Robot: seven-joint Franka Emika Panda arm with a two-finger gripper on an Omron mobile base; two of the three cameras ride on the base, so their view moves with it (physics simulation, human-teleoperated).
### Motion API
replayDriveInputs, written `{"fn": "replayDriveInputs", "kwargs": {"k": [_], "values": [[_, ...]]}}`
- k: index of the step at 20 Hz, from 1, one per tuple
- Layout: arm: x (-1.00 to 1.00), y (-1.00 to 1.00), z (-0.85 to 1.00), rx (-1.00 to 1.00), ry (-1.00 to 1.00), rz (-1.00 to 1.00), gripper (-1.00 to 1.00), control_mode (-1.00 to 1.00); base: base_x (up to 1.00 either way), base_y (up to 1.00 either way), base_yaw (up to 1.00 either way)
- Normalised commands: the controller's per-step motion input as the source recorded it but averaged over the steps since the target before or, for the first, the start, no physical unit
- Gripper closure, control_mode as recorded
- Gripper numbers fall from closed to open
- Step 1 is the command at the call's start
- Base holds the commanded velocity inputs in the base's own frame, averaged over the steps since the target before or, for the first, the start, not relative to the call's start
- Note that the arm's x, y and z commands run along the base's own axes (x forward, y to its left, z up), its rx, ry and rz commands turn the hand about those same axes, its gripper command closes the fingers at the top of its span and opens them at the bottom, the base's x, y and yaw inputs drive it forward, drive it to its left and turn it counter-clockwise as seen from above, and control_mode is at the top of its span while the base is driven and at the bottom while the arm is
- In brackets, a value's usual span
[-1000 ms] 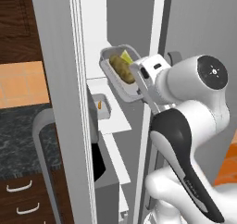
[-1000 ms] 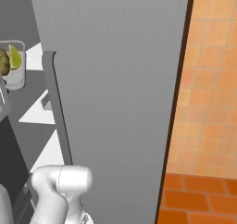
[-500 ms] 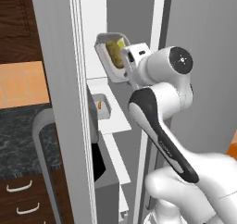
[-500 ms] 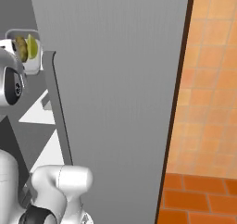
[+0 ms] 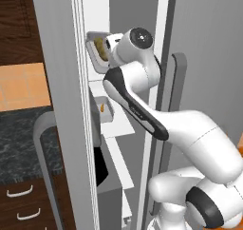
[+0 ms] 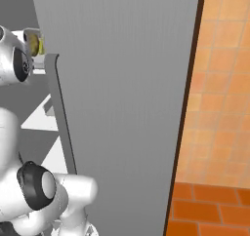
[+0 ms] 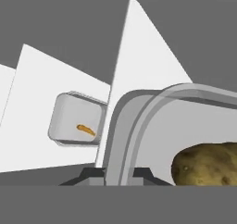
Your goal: Take the meat container that has the shrimp and place it on the second highest rack of the freezer. Then take the vegetable container that has the potato and lemon wedge and place it on the highest rack of the freezer.
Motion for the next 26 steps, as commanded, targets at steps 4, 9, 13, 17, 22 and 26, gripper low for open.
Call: {"fn": "replayDriveInputs", "kwargs": {"k": [4,9,13,17,22,26], "values": [[0.92,0.17,-0.02,0.0,0.06,0.0,1.0,-1.0,0.0,0.0,0.0],[0.87,0.24,-0.2,-0.02,0.05,0.0,1.0,-1.0,0.0,0.0,0.0],[0.85,0.37,-0.52,-0.08,0.05,0.0,1.0,-1.0,0.0,0.0,0.0],[0.79,0.46,-0.66,-0.11,0.06,0.0,1.0,-1.0,0.0,0.0,0.0],[-0.05,0.12,-0.64,-0.02,-0.15,-0.02,-1.0,-1.0,0.0,0.0,0.0],[-0.24,-0.3,-0.56,0.11,-0.41,-0.05,-1.0,-1.0,0.0,0.0,0.0]]}}
